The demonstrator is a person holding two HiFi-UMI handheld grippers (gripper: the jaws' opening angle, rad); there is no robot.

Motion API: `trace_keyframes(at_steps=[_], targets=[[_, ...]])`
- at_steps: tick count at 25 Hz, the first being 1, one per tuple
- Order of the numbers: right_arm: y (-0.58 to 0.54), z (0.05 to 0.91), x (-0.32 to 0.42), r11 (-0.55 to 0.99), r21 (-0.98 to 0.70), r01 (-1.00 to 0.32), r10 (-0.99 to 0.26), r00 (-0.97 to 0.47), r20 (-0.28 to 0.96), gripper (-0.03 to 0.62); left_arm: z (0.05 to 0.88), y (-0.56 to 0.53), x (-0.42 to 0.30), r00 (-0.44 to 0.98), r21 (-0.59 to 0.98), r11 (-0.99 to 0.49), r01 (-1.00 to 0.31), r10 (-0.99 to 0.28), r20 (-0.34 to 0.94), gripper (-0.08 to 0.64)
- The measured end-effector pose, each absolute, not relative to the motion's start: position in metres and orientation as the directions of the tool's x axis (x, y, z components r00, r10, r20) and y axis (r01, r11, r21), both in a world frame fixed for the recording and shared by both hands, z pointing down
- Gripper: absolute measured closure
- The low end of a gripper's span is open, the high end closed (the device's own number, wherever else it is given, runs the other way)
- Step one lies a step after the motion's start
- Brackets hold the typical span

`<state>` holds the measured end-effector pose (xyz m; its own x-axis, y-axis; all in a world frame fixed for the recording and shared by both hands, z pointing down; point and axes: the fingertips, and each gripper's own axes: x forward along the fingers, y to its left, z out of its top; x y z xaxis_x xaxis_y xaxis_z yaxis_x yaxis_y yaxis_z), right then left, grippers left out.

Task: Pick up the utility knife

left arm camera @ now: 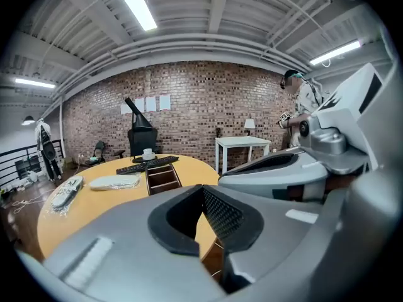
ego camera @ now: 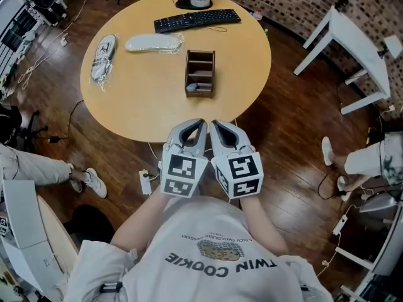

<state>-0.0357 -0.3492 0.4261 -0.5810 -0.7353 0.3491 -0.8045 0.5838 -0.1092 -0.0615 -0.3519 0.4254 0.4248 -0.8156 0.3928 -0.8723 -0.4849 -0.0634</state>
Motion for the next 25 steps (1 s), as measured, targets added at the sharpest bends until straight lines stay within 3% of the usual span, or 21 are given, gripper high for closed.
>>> trace_keyframes(at_steps=[10, 25], targets=[[-0.388, 0.446, -0.052, 0.547, -0.13, -0.827, -0.744, -0.552, 0.377, 0.591, 0.455, -0.397, -0.078, 0.488, -0.181, -0.617, -0.766, -0.741, 0.462, 0.538], [-0.413, 0.465, -0.055, 0.487, -0.152, -0.86, -0.762, -0.503, 0.408, 0.591, 0.499, -0.462, -0.097, 0.48, -0.516, -0.745, -0.422, -0.667, 0.57, 0.474]])
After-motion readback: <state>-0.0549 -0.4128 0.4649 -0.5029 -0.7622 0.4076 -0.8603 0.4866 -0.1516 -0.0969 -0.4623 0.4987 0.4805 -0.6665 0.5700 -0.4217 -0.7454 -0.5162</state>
